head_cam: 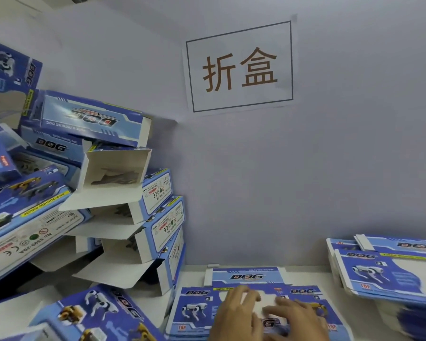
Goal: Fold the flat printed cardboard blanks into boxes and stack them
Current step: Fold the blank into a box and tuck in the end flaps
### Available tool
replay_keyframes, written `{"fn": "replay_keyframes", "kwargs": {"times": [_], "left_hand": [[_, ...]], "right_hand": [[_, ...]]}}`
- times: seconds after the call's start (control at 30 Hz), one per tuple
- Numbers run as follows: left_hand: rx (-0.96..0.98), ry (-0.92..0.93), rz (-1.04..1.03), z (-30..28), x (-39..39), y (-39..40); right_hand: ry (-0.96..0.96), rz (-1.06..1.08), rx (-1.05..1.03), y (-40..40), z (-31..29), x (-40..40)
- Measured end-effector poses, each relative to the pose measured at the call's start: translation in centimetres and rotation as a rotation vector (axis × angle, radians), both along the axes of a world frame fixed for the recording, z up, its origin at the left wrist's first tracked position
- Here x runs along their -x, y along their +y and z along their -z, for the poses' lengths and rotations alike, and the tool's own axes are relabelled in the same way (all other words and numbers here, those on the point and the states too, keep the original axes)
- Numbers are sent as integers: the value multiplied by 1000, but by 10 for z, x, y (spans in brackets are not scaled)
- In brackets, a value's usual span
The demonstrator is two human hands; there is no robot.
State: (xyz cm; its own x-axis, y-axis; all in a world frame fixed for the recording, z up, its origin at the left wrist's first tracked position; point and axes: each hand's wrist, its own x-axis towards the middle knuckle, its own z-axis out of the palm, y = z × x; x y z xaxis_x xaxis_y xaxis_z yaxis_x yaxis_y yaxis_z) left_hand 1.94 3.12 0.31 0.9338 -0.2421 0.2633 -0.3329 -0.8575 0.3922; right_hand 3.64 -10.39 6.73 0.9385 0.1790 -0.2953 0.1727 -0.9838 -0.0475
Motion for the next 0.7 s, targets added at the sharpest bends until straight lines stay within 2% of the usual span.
{"fn": "replay_keyframes", "kwargs": {"times": [0.03,0.07,0.1,0.17,0.27,0.3,0.43,0.57,0.7], "left_hand": [[-89,54,-35,4,-5,7],[-191,151,-45,7,-8,11],[-253,249,-53,9,-12,12],[-335,389,-54,9,-16,11],[-433,429,44,4,-22,19],[-446,414,68,1,-20,21],[-413,328,70,-4,-11,24],[-250,321,43,-15,0,25],[-79,212,-29,-26,-5,24]], "right_hand": [[71,94,-196,-1,-1,4],[176,13,-206,-10,23,10],[112,50,-135,-14,32,22],[30,19,-203,-18,35,25],[-30,131,-392,-22,45,19],[-109,177,-463,-21,43,24],[-278,266,-597,-19,46,32],[-348,316,-578,-22,40,40],[-442,339,-677,-23,39,43]]}}
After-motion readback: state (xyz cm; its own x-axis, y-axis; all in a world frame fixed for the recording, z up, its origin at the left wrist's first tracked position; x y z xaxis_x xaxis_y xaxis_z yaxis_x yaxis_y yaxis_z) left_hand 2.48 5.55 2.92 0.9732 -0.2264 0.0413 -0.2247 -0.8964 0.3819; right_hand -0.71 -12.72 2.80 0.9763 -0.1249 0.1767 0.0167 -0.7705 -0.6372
